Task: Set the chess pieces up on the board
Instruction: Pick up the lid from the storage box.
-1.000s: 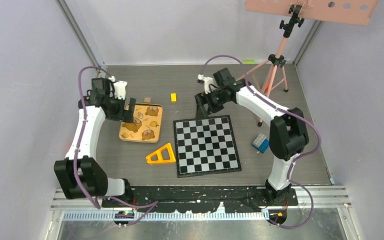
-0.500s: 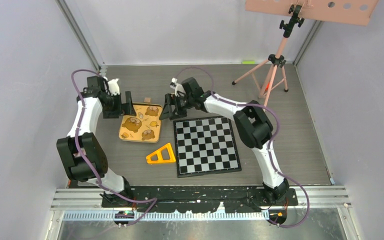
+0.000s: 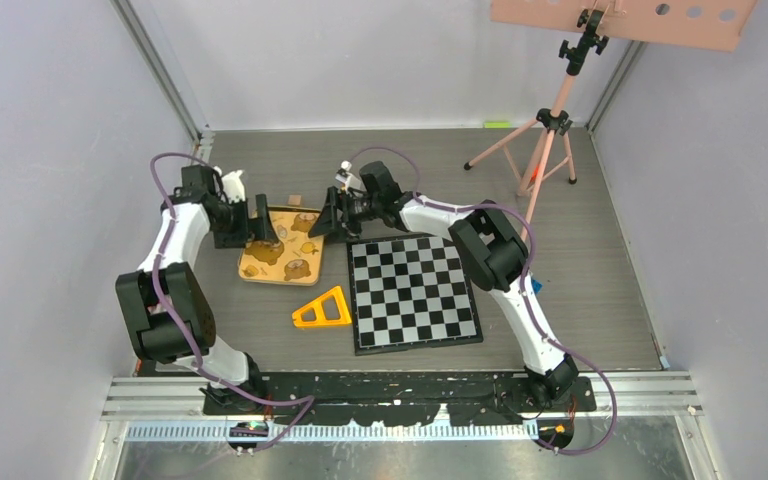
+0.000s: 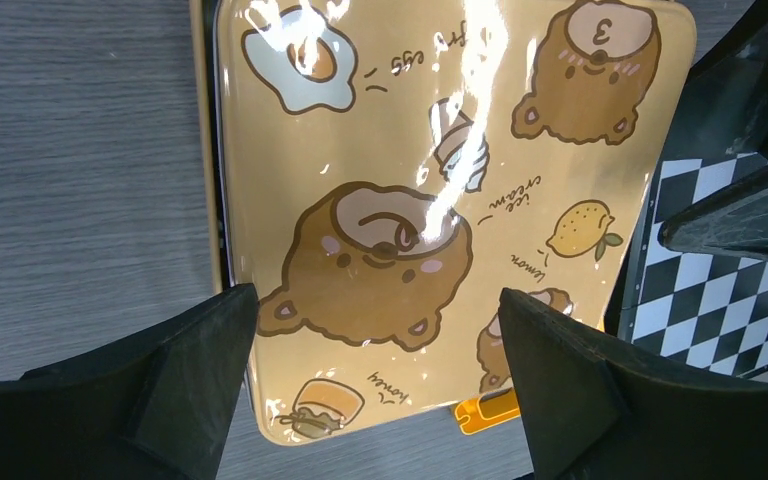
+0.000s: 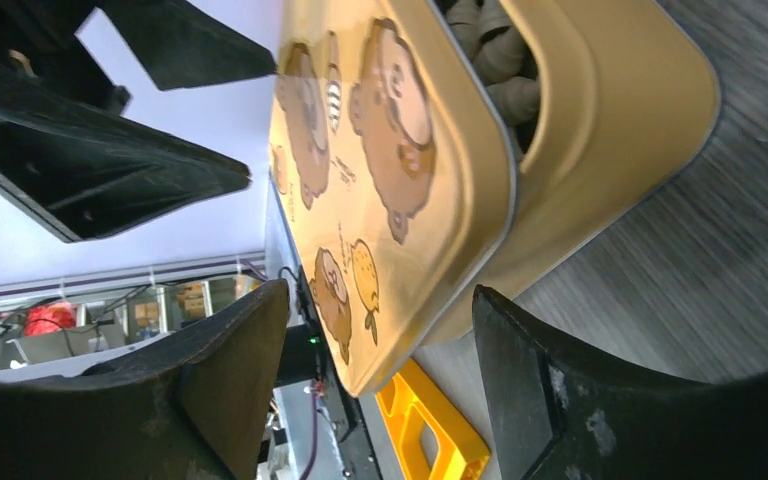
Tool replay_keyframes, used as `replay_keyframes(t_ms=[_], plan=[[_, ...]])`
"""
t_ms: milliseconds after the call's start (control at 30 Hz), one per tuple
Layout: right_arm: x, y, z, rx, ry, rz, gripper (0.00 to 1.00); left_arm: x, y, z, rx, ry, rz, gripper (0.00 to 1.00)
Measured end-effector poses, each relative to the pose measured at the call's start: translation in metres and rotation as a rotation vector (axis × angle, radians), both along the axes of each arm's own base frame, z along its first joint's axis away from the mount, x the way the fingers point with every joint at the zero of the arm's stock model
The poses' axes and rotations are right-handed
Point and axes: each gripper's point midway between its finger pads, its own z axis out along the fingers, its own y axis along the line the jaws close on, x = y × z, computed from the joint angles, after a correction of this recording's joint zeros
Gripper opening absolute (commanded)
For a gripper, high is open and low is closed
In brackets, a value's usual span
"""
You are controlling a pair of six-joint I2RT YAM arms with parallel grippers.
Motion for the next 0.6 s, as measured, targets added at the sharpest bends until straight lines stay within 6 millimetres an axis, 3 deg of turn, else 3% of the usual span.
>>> replay_keyframes(t_ms=[367, 600], plan=[[-0.003, 0.008, 0.016, 0.061, 0.059, -0.004, 0.61, -0.008, -0.014, -0.002, -0.069, -0.008, -0.032, 0.91], [-0.004, 0.009, 0.018, 0.068, 0.068, -0.003, 0.39, -0.008, -0.021, 0.011, -0.097, -0.051, -0.052, 0.91]])
